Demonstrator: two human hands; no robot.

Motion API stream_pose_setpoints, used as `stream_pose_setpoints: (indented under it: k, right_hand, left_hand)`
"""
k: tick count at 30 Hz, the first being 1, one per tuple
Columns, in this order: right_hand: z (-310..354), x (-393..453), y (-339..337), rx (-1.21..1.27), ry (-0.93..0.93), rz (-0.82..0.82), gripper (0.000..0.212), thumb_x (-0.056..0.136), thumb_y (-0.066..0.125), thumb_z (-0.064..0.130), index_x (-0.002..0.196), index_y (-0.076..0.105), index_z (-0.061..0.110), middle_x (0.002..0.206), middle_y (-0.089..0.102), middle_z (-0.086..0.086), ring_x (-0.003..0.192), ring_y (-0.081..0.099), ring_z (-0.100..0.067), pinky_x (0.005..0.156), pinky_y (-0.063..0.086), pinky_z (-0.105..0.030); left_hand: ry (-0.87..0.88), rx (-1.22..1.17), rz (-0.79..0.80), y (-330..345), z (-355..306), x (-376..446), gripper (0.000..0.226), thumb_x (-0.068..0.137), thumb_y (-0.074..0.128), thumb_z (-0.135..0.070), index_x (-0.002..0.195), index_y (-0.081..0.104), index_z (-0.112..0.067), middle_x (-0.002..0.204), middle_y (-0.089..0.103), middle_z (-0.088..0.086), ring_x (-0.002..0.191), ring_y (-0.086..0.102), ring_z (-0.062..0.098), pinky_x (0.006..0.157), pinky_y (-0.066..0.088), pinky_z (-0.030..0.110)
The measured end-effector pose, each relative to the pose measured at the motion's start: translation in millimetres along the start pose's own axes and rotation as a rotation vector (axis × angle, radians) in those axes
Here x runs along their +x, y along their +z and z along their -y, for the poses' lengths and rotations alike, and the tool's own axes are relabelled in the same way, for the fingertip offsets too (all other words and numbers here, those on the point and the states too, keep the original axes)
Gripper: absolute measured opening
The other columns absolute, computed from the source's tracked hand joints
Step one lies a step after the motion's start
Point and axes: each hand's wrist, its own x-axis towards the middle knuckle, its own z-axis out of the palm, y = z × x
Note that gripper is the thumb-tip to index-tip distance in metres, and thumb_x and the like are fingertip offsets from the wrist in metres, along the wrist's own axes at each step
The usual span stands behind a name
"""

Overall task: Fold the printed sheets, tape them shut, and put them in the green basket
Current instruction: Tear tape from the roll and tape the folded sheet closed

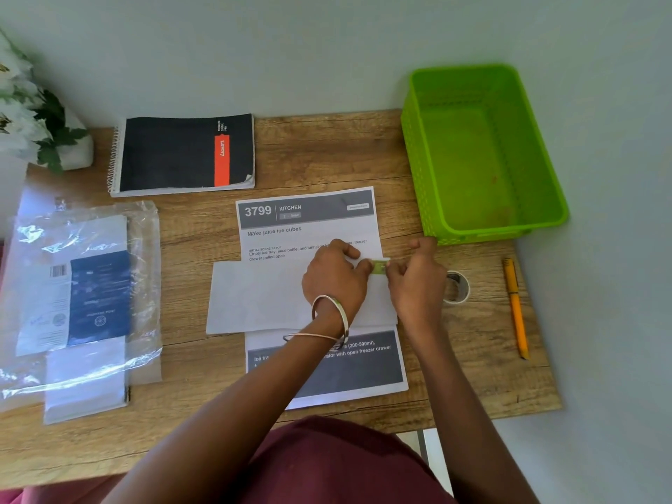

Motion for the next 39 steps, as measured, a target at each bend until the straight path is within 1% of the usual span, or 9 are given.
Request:
stream_pose_setpoints:
  k: [4, 8, 11, 15, 21, 26, 29, 35, 39]
  right_hand:
    - [-4, 1, 0, 0.006, -0.012, 0.053, 0.041, 0.085, 0.064, 0.011, 0.119, 0.042, 0.007, 0.083, 0.066, -0.017, 0.077, 0.063, -0.032, 0.06, 0.034, -0.026]
    - [-3, -1, 0, 0.031, -0.045, 0.101, 0.05, 0.08, 0.073, 0.018, 0.117, 0.04, 0.007, 0.093, 0.067, -0.018, 0.084, 0.064, -0.033, 0.062, 0.034, -0.024]
    - [1, -7, 1, 0.032, -0.078, 0.072, 0.056, 0.079, 0.075, 0.028, 0.116, 0.04, 0.005, 0.099, 0.065, -0.018, 0.089, 0.062, -0.032, 0.061, 0.033, -0.024]
    - [3, -9, 2, 0.041, -0.048, 0.021, 0.059, 0.08, 0.075, 0.03, 0.12, 0.041, 0.002, 0.109, 0.063, -0.019, 0.098, 0.06, -0.034, 0.065, 0.034, -0.024]
    - [3, -5, 5, 0.096, 0.038, -0.03, 0.065, 0.076, 0.078, 0.034, 0.118, 0.041, 0.001, 0.103, 0.063, -0.021, 0.094, 0.061, -0.037, 0.066, 0.035, -0.027]
    - [0, -1, 9, 0.156, 0.108, -0.045, 0.064, 0.075, 0.079, 0.032, 0.118, 0.042, 0.003, 0.102, 0.065, -0.022, 0.093, 0.063, -0.036, 0.067, 0.036, -0.027]
    - [-2, 1, 9, 0.172, 0.122, -0.052, 0.059, 0.079, 0.077, 0.028, 0.119, 0.042, 0.002, 0.104, 0.065, -0.022, 0.094, 0.063, -0.036, 0.071, 0.041, -0.031]
    - [-8, 2, 9, 0.181, 0.099, -0.022, 0.047, 0.084, 0.07, 0.017, 0.119, 0.041, 0.004, 0.094, 0.067, -0.022, 0.085, 0.064, -0.036, 0.069, 0.046, -0.035]
    - [-10, 2, 7, 0.187, 0.067, 0.038, 0.049, 0.082, 0.072, 0.012, 0.118, 0.04, 0.005, 0.093, 0.066, -0.02, 0.083, 0.064, -0.033, 0.063, 0.039, -0.028]
  left_hand:
    - [-0.018, -0.003, 0.008, -1, -3, 0, 0.014, 0.075, 0.069, -0.035, 0.083, 0.06, -0.028, 0.089, 0.066, -0.004, 0.085, 0.061, 0.019, 0.075, 0.05, 0.034]
    - [-0.029, -0.001, 0.051, -4, -5, 2, 0.011, 0.075, 0.068, -0.031, 0.081, 0.06, -0.028, 0.087, 0.066, -0.006, 0.086, 0.061, 0.02, 0.074, 0.048, 0.031]
    - [-0.031, -0.015, 0.067, -8, -7, 2, 0.008, 0.076, 0.065, -0.025, 0.082, 0.061, -0.028, 0.087, 0.065, -0.006, 0.086, 0.061, 0.019, 0.07, 0.045, 0.027]
    - [-0.002, -0.017, 0.069, -11, -4, 1, 0.008, 0.08, 0.062, -0.021, 0.087, 0.062, -0.025, 0.089, 0.066, -0.005, 0.087, 0.06, 0.019, 0.067, 0.038, 0.024]
    - [0.006, -0.025, 0.05, -10, 0, 3, 0.01, 0.08, 0.065, -0.025, 0.089, 0.061, -0.022, 0.088, 0.066, -0.002, 0.085, 0.061, 0.022, 0.069, 0.045, 0.028]
    - [0.009, -0.03, 0.037, -9, 1, 4, 0.011, 0.08, 0.066, -0.025, 0.089, 0.061, -0.021, 0.09, 0.067, 0.0, 0.085, 0.061, 0.023, 0.073, 0.049, 0.031]
    - [0.01, -0.036, 0.032, -8, 2, 4, 0.011, 0.08, 0.067, -0.024, 0.088, 0.061, -0.022, 0.089, 0.067, 0.0, 0.084, 0.061, 0.023, 0.074, 0.051, 0.033]
    - [0.016, -0.044, 0.018, -6, 2, 5, 0.01, 0.081, 0.067, -0.024, 0.085, 0.059, -0.023, 0.088, 0.066, 0.0, 0.082, 0.062, 0.023, 0.075, 0.053, 0.035]
    - [0.013, -0.04, 0.017, -6, 2, 4, 0.01, 0.081, 0.066, -0.024, 0.088, 0.06, -0.022, 0.089, 0.066, -0.001, 0.083, 0.061, 0.022, 0.073, 0.052, 0.033]
